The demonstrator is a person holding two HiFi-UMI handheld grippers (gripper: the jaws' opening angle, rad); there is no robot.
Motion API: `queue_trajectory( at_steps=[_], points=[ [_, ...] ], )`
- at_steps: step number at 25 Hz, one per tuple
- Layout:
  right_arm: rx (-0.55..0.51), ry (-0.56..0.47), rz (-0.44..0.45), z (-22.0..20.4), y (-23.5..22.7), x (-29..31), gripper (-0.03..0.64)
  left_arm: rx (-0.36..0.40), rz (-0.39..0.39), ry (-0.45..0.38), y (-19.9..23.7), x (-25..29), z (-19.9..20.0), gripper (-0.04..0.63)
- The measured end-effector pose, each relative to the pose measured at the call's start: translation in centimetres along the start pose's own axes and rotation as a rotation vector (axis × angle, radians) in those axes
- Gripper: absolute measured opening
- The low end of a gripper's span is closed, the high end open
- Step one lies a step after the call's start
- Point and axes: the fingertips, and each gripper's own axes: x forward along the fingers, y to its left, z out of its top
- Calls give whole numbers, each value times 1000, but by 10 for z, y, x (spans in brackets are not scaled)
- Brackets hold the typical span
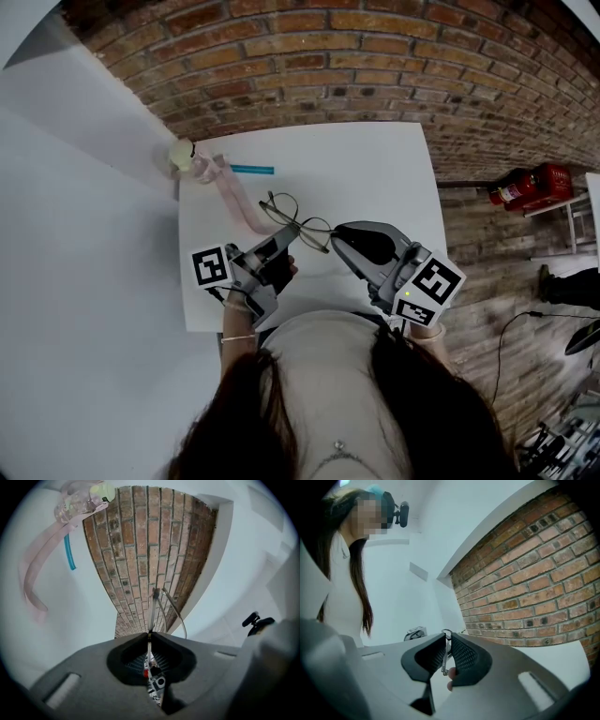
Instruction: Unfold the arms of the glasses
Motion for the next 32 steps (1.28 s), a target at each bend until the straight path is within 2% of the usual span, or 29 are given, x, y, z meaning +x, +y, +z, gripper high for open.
queue_trajectory(
  at_steps=[32],
  points=[
    [-13, -55, 1, 29, 1, -1, 38, 7, 40, 38, 7, 4, -15, 21]
  ],
)
